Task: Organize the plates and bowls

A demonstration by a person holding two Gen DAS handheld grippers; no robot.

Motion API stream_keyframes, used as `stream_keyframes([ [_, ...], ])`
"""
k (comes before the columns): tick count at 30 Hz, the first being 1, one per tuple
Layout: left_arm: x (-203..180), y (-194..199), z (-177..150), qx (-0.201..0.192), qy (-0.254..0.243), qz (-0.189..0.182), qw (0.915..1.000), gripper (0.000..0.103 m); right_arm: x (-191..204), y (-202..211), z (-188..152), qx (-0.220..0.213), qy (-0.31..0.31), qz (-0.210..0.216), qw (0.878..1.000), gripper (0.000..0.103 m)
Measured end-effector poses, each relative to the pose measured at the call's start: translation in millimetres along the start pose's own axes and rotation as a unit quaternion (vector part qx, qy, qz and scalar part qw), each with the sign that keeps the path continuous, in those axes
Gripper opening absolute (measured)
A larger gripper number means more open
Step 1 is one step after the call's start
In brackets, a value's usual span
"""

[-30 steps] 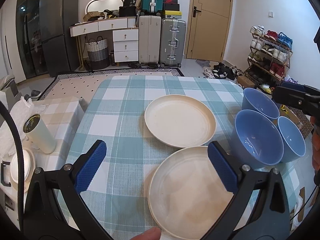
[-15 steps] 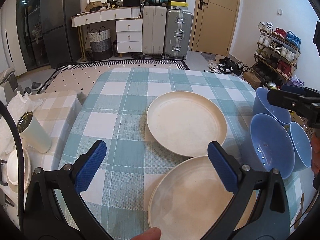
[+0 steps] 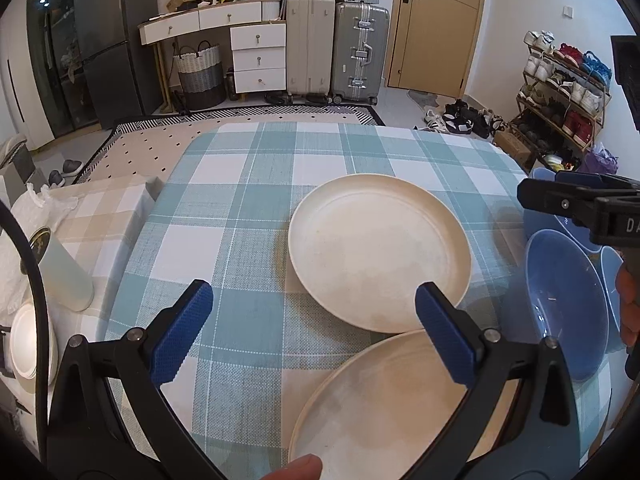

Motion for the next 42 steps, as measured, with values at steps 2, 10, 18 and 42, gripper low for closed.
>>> stream_keyframes([
  [2,-1.2,-6.1,1.7,0.004,-0.002,0.003,1.0000,0.101,-1.8,-8.0,1.2,0.007,-0.002,-0.001,1.000,0.102],
  [10,-0.2,-31.4,8.3,0.021,0.004,-0.002,0.9998,0.101,-7.4,-38.2,0.7,0.039,0.006,-0.008,0.999,0.102],
  [18,0.3,-57.0,11.5,0.042,0.005,-0.008,0.9991,0.101,-16.5,-65.4,-3.2,0.070,0.001,-0.004,0.998,0.102],
  [42,6.3,-110.2,6.6,0.103,0.019,-0.032,0.9940,0.057,-15.9,-127.4,-3.9,0.136,-0.004,0.011,0.991,0.049],
])
Point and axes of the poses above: each gripper's, at about its wrist camera, not at the fingertips, and y roughly against the way its jaws point, x to its left, z to its top, the point moved 2 cm from there along -y, roughly the way its jaws point, and after that the axes turned 2 degrees about z, right-handed, at the moved point
